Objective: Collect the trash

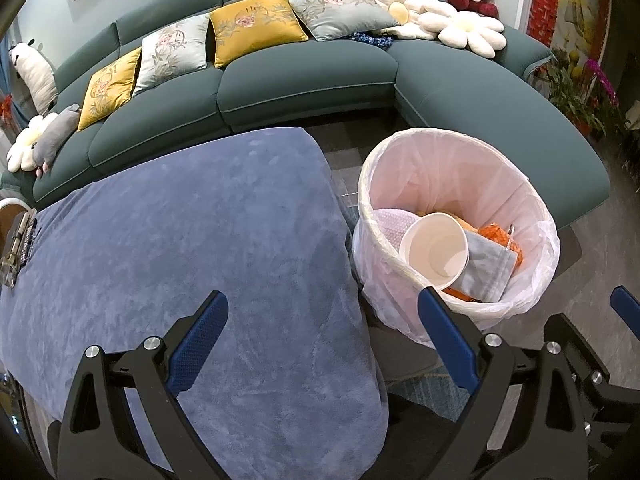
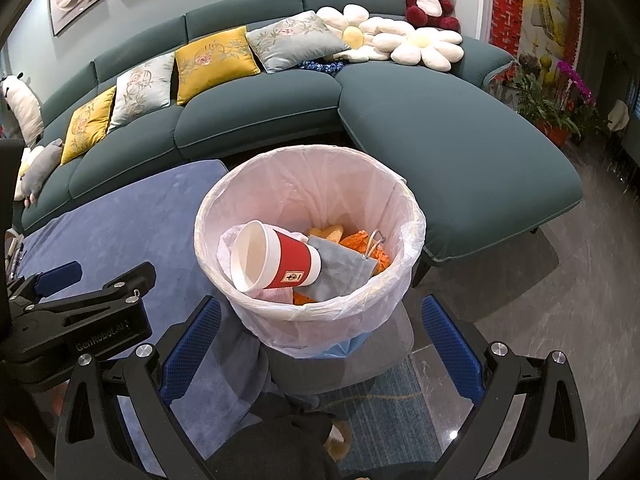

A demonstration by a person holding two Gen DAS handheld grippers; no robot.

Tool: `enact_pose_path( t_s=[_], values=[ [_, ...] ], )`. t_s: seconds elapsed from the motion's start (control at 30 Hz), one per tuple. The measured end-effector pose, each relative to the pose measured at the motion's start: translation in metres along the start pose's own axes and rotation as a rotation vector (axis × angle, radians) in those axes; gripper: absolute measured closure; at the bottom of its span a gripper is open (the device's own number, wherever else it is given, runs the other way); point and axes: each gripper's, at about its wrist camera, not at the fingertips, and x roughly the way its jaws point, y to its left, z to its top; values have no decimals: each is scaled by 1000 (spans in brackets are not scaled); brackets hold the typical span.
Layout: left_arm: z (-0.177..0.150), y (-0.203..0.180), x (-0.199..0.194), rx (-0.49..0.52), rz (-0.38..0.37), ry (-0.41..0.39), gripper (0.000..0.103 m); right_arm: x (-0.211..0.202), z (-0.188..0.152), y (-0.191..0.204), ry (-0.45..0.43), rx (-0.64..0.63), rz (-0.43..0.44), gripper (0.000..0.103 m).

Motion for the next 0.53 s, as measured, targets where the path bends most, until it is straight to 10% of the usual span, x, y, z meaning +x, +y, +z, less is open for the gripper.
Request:
enact_pose_path(
  t_s=[0.53],
  values=[
    [-3, 1, 6, 14, -11, 7, 12, 4, -4, 2, 10, -1, 1, 6]
  ],
)
